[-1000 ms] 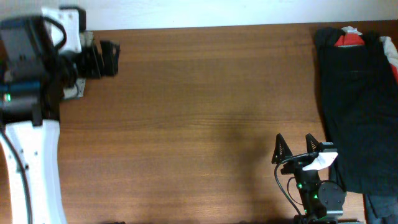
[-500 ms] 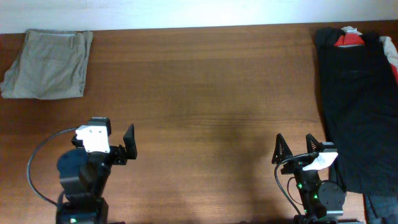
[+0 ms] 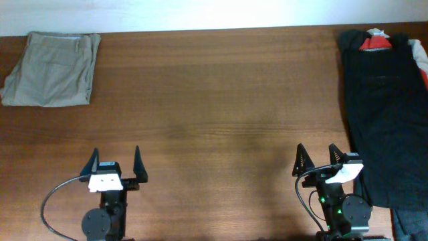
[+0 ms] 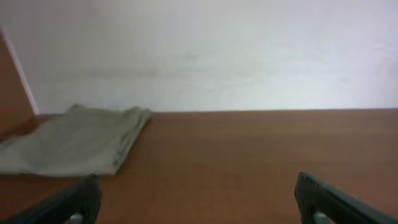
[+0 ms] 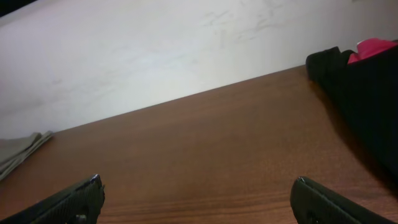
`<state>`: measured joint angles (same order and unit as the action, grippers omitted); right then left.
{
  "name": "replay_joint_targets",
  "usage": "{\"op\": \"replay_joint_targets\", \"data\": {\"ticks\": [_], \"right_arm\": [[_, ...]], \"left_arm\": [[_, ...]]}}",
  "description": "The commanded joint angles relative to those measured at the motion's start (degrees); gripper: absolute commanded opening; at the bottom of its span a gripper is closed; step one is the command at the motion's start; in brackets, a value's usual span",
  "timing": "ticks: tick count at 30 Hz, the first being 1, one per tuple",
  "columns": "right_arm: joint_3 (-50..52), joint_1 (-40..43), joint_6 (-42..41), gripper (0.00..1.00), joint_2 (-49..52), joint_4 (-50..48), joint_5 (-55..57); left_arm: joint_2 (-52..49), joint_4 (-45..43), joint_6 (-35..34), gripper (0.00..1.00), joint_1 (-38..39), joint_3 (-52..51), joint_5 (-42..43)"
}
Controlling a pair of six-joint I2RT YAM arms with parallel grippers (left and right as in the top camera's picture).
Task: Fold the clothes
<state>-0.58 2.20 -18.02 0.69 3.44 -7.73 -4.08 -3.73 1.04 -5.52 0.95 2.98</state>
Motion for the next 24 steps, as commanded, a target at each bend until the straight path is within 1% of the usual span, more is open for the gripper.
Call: {"op": "replay_joint_targets", "data": {"ticks": [1,3,24], "right_arm": [[0.3,-0.3,-0.3,0.99,-0.4,0.4,0.3],[0.3,-0.3,-0.3,0.99,-0.4,0.4,0.3],[0.3,-0.3,-0.3,0.99,-0.4,0.4,0.3]], "left_arm": [[3.8,7.0,-0.2,0.99,0.1,-0.5,-3.9],[3.8,8.5,-0.1,0.99,0.1,-0.5,-3.9],[3.8,8.5,-0.2,0.99,0.1,-0.4,-3.8]]}}
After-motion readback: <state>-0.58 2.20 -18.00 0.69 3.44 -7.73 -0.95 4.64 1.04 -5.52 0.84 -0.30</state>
